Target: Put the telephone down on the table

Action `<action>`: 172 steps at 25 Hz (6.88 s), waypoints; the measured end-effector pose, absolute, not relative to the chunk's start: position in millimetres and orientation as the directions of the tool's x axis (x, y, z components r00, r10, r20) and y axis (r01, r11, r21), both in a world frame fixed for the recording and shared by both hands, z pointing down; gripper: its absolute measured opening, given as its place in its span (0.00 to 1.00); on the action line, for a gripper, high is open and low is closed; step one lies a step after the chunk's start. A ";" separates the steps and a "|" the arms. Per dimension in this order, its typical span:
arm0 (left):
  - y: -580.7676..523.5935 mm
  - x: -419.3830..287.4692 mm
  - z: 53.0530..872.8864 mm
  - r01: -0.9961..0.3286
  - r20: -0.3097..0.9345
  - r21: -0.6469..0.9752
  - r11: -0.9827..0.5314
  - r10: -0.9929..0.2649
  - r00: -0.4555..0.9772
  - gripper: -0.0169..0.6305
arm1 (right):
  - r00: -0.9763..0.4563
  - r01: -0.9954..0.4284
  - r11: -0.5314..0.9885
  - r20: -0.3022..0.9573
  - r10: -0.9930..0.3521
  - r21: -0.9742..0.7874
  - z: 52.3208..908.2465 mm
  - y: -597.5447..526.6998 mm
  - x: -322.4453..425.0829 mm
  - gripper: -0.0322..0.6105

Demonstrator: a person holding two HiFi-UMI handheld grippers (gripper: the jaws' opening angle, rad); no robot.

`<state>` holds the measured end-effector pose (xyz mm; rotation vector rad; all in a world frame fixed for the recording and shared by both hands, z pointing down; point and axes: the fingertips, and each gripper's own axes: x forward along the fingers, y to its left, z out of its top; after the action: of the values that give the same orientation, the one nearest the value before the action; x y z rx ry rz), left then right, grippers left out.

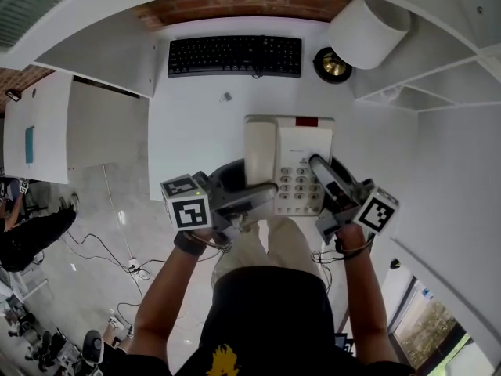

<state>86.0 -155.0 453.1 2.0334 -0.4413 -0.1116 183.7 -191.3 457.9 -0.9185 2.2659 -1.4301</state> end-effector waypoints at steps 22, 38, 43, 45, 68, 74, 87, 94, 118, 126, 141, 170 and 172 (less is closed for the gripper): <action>-175.3 91.7 525.0 -0.264 0.128 0.894 -0.362 -0.358 0.925 0.69 | -0.719 -0.339 0.201 0.115 -0.686 -0.919 536.2 -205.7 190.4 0.39; -197.9 95.3 600.9 -0.292 0.180 0.914 -0.281 -0.363 0.914 0.69 | -0.722 -0.327 0.118 0.167 -0.671 -0.938 617.4 -225.5 192.0 0.40; -199.1 97.9 612.7 -0.307 0.196 0.910 -0.279 -0.363 0.911 0.69 | -0.719 -0.323 0.092 0.181 -0.671 -0.942 631.7 -224.2 194.4 0.40; -199.6 97.9 617.2 -0.315 0.207 0.911 -0.267 -0.366 0.907 0.69 | -0.721 -0.323 0.083 0.188 -0.667 -0.943 636.1 -224.4 194.9 0.40; -195.1 97.3 626.7 -0.257 0.182 0.954 -0.155 -0.382 0.906 0.69 | -0.723 -0.382 0.013 0.290 -0.627 -0.924 639.5 -224.1 188.8 0.41; -191.3 99.3 627.7 -0.241 0.180 0.963 -0.119 -0.382 0.907 0.69 | -0.719 -0.383 0.008 0.292 -0.631 -0.924 638.4 -222.4 190.4 0.41; -194.2 96.6 628.0 -0.252 0.177 0.953 -0.165 -0.371 0.912 0.69 | -0.640 -0.567 0.063 0.391 -0.662 -0.821 643.1 -225.3 196.3 0.42; -196.8 92.7 628.9 -0.268 0.184 0.946 -0.180 -0.382 0.906 0.69 | -0.675 -0.446 0.026 0.318 -0.665 -0.894 639.8 -226.6 198.0 0.39; -187.8 107.5 637.3 -0.354 0.294 0.902 -0.248 -0.246 0.924 0.69 | -0.630 -0.591 0.132 0.352 -0.693 -0.796 636.7 -222.4 219.0 0.31; -180.3 118.7 638.9 -0.371 0.324 0.886 -0.279 -0.201 0.924 0.69 | -0.595 -0.670 0.199 0.357 -0.720 -0.715 633.3 -217.7 227.2 0.23; -185.9 119.0 642.9 -0.431 0.376 0.852 -0.299 -0.225 0.899 0.69 | -0.584 -0.742 0.236 0.431 -0.689 -0.628 633.4 -216.3 231.8 0.19; -183.2 107.7 650.5 -0.515 0.451 0.793 -0.324 -0.255 0.855 0.65 | -0.597 -0.726 0.212 0.447 -0.666 -0.654 637.0 -213.1 230.8 0.20; -181.4 106.3 651.7 -0.535 0.474 0.788 -0.306 -0.252 0.843 0.65 | -0.595 -0.732 0.190 0.480 -0.645 -0.654 637.9 -211.9 230.5 0.20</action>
<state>106.3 -181.4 651.7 1.8997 -0.5880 0.3143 230.5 -211.9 637.9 -1.4502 2.4955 -1.4683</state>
